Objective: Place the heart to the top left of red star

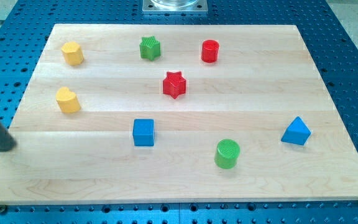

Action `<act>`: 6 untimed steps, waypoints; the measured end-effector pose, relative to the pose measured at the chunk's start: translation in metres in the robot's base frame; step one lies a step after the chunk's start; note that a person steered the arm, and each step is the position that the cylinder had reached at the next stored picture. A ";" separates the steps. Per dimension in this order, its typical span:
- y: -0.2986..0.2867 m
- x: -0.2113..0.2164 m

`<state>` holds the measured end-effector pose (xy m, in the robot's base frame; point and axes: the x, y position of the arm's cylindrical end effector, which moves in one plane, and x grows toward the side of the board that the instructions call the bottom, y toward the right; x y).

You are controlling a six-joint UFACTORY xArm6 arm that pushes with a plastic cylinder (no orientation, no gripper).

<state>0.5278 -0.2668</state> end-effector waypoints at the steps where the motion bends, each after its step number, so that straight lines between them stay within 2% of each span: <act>1: 0.033 -0.019; 2: 0.027 -0.049; 3: 0.033 -0.056; 4: 0.078 -0.089; 5: 0.061 -0.084; 6: 0.025 -0.097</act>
<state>0.4312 -0.2414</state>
